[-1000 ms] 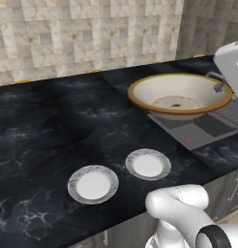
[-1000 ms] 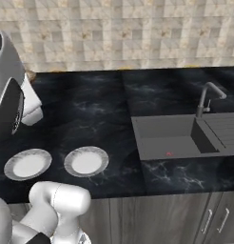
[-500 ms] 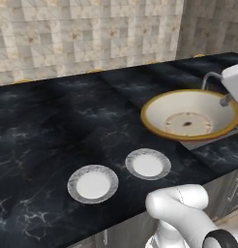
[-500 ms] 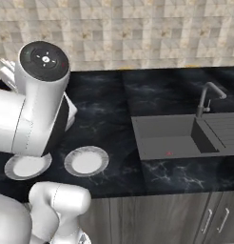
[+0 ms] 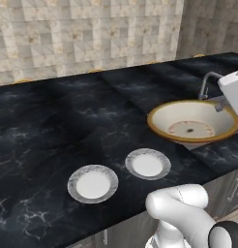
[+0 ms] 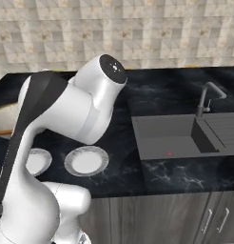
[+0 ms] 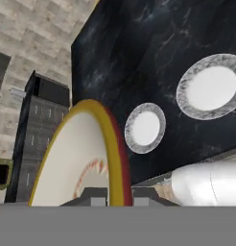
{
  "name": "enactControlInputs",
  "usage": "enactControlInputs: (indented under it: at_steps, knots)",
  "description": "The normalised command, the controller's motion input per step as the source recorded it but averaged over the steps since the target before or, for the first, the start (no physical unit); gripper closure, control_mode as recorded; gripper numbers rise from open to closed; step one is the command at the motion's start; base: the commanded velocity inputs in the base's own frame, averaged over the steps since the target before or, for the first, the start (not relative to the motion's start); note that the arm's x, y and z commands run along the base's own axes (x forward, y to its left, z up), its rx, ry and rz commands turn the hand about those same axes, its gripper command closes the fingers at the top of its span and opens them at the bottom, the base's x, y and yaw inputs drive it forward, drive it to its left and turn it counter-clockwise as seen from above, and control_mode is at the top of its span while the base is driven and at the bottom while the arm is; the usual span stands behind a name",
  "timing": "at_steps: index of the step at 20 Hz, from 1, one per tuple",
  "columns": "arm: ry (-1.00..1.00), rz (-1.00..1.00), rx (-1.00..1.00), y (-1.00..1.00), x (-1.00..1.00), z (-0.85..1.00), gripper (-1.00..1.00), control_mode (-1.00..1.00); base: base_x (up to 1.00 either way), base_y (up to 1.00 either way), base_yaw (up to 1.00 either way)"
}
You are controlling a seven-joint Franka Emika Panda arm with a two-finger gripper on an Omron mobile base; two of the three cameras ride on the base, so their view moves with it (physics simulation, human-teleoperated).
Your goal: Move the bowls from the cabinet to the plates on the dining table.
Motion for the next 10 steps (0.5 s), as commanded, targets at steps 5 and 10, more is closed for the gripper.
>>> enactControlInputs:
  at_steps: [5, 10]
  knots:
    - [-0.16, 0.3, 0.0, -0.02, 0.24, -0.37, 1.0, -1.0, 0.0, 0.0, 0.0]
    - [-0.11, 0.25, 0.0, -0.12, 0.24, -0.34, 1.0, -1.0, 0.0, 0.0, 0.0]
